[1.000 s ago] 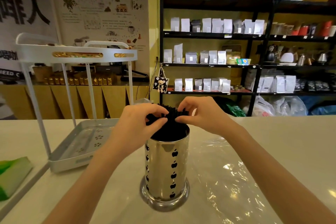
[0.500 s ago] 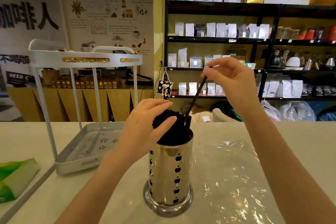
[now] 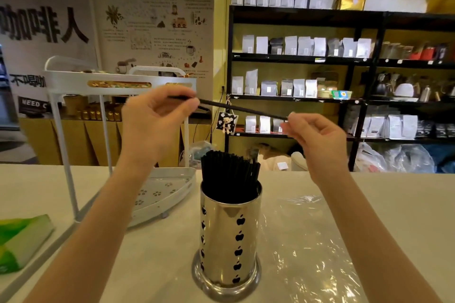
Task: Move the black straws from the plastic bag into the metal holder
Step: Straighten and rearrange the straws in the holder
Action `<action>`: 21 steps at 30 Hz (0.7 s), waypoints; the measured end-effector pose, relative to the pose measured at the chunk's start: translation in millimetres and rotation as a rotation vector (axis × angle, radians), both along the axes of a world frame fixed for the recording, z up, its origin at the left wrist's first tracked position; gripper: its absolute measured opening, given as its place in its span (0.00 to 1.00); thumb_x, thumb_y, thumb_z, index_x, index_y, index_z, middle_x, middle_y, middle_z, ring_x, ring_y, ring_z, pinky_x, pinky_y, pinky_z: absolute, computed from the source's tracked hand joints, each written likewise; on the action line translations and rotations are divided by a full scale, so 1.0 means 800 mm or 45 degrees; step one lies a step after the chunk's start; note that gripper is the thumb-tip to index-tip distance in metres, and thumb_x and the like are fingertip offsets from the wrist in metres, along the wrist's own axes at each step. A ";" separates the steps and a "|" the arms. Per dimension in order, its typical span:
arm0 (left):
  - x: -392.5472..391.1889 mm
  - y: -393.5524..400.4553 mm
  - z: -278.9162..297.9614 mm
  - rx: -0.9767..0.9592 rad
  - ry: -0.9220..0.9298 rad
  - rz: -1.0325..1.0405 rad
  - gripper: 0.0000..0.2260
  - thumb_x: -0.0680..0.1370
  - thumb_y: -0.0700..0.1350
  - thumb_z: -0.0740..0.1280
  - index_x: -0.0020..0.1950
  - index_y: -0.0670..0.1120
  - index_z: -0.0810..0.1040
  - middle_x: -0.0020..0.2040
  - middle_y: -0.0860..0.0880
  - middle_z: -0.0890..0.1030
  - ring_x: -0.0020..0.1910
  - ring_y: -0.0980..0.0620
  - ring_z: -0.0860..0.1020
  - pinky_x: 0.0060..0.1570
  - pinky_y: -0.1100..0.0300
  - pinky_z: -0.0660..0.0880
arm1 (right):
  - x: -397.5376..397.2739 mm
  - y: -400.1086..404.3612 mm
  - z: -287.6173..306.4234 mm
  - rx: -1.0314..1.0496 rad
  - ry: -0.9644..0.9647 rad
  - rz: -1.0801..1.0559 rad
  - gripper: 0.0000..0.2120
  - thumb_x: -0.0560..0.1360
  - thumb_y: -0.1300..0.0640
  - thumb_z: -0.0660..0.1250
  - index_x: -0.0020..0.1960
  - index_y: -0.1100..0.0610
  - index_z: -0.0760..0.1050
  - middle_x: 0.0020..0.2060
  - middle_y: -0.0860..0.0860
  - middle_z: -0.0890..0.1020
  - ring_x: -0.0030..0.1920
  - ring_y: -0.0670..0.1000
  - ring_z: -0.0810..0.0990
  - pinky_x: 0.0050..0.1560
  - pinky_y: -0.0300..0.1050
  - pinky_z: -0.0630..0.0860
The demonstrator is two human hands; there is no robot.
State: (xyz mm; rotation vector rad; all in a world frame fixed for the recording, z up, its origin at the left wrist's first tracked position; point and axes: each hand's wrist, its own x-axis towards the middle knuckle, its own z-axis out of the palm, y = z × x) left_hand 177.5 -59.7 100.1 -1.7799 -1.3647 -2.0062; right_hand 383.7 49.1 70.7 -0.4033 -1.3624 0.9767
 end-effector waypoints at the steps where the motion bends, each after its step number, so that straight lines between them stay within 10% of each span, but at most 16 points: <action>1: -0.004 -0.001 0.007 0.024 -0.053 -0.021 0.12 0.70 0.38 0.69 0.53 0.46 0.77 0.45 0.54 0.81 0.43 0.61 0.81 0.46 0.69 0.77 | -0.004 0.000 -0.005 -0.003 -0.050 0.039 0.03 0.67 0.57 0.70 0.40 0.55 0.79 0.30 0.46 0.85 0.35 0.44 0.84 0.42 0.37 0.81; 7: 0.001 0.000 0.033 0.126 -0.166 -0.116 0.15 0.72 0.39 0.67 0.58 0.49 0.73 0.47 0.52 0.82 0.47 0.55 0.82 0.50 0.59 0.78 | -0.024 0.002 -0.018 0.179 -0.441 0.164 0.04 0.68 0.65 0.71 0.41 0.57 0.81 0.32 0.46 0.85 0.35 0.46 0.83 0.40 0.34 0.78; 21: 0.030 0.010 -0.006 -0.290 0.534 0.023 0.17 0.71 0.42 0.68 0.57 0.56 0.72 0.43 0.55 0.81 0.40 0.60 0.81 0.44 0.72 0.76 | -0.021 0.016 -0.027 0.233 -0.784 -0.123 0.04 0.73 0.55 0.67 0.46 0.52 0.80 0.37 0.43 0.82 0.38 0.36 0.78 0.42 0.25 0.74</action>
